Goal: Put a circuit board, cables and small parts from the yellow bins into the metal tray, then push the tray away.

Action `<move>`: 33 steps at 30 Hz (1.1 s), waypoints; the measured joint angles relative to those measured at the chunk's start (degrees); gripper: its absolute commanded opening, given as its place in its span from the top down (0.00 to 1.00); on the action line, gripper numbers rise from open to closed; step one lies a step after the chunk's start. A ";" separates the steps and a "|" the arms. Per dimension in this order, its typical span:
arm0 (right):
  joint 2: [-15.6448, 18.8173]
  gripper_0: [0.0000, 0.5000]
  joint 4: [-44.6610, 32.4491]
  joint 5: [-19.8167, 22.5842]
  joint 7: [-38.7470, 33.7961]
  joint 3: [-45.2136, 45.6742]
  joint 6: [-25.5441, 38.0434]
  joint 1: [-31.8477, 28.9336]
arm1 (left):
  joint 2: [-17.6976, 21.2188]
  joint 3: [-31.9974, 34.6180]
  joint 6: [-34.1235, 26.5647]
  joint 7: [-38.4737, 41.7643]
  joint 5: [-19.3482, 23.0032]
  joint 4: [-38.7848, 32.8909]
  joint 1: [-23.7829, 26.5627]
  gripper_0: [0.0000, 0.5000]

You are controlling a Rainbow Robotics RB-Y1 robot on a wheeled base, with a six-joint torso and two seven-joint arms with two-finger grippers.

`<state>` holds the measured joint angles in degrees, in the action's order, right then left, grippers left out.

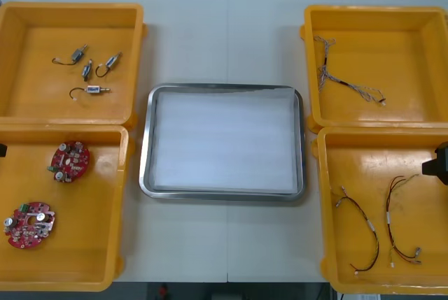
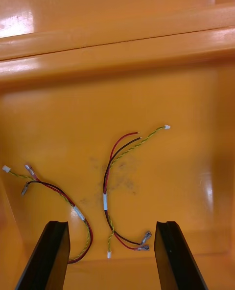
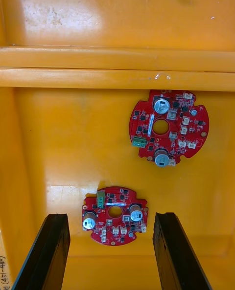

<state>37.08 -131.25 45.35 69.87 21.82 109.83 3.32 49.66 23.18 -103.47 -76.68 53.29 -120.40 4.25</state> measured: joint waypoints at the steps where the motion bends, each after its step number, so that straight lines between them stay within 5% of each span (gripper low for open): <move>1: 0.00 0.00 0.00 0.00 0.00 0.00 0.00 0.00 | 0.00 0.00 0.00 0.00 0.00 0.00 0.00 0.00; 33: 0.00 0.00 0.00 0.00 0.00 0.00 0.00 0.00 | 0.00 0.00 0.00 0.00 0.00 0.00 0.00 0.00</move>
<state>37.08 -131.25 45.35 69.87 21.82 109.83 3.32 49.66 23.18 -103.47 -76.68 53.29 -120.40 4.25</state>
